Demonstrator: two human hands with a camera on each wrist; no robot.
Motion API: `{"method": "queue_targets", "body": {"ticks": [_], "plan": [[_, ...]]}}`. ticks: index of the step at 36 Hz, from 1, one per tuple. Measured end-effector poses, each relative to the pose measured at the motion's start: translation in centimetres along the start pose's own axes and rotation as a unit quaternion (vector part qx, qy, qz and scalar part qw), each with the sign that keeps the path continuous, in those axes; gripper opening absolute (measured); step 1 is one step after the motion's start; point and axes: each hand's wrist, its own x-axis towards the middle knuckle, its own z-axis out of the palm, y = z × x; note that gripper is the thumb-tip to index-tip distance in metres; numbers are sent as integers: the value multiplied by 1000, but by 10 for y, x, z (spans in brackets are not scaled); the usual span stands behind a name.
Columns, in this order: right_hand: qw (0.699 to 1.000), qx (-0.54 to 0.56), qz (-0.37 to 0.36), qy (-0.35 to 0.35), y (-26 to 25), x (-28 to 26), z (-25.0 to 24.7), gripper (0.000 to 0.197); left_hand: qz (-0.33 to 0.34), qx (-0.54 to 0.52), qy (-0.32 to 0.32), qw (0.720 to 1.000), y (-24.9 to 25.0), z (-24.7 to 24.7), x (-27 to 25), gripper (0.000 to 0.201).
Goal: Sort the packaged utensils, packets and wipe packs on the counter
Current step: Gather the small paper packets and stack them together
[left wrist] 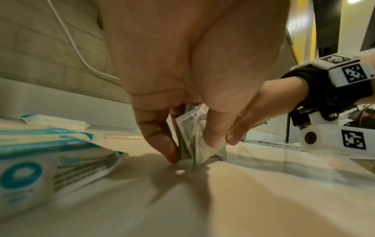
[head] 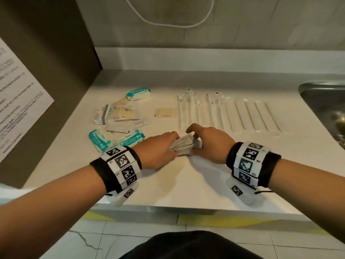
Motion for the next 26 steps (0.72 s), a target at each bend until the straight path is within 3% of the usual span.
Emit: {"method": "queue_targets", "body": {"ticks": [6,12,16,26], "plan": [[993,-65,-79,52,-1,-7,6,81,-3,87,23,996,1,1,-2,27],[967,-232,-101,38,-4,-8,9,52,-36,118,-11,992,2,-1,-4,43],[970,-222,-97,10,-2,-8,13,48,-53,62,-32,996,8,6,-4,46],[995,-90,-38,-33,-8,-1,15,19,-52,46,3,998,15,10,1,19]]}}
